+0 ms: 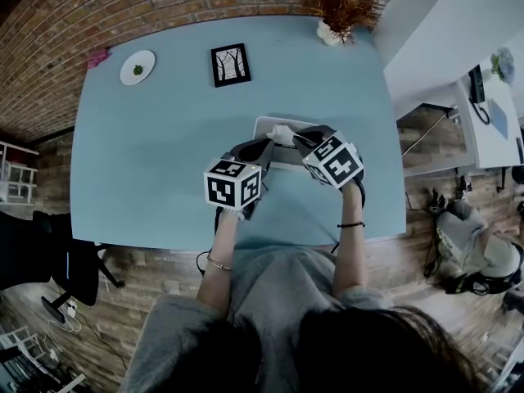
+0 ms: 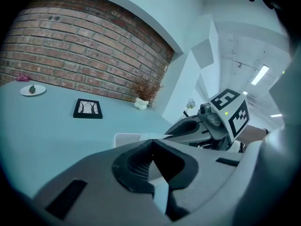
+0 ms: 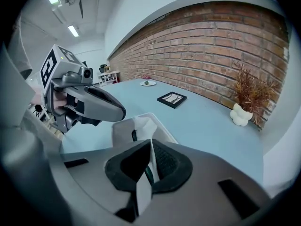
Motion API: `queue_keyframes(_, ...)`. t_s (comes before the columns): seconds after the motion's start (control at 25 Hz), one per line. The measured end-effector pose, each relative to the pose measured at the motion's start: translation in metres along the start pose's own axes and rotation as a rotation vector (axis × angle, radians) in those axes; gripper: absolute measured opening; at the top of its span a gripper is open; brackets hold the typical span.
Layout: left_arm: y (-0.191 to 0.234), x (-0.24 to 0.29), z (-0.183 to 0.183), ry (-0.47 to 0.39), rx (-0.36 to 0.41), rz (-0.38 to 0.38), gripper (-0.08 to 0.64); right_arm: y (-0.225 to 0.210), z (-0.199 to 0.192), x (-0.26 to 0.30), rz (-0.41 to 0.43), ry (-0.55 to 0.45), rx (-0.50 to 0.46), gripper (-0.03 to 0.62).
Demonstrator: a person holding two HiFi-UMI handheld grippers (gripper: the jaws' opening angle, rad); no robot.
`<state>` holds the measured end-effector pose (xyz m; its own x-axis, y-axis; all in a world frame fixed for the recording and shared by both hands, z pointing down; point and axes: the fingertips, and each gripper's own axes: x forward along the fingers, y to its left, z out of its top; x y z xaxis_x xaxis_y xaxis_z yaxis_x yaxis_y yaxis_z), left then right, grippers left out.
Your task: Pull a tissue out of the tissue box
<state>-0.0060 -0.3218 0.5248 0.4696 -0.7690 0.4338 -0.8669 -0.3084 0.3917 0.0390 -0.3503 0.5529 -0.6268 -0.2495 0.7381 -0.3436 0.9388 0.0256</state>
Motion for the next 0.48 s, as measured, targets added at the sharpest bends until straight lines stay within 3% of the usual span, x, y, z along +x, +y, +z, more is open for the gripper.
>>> queue_keyframes(0.48,-0.008,-0.01,0.002,-0.019,-0.004,-0.025,0.003,0.008,0.011,-0.015,-0.037,-0.043,-0.028,0.002)
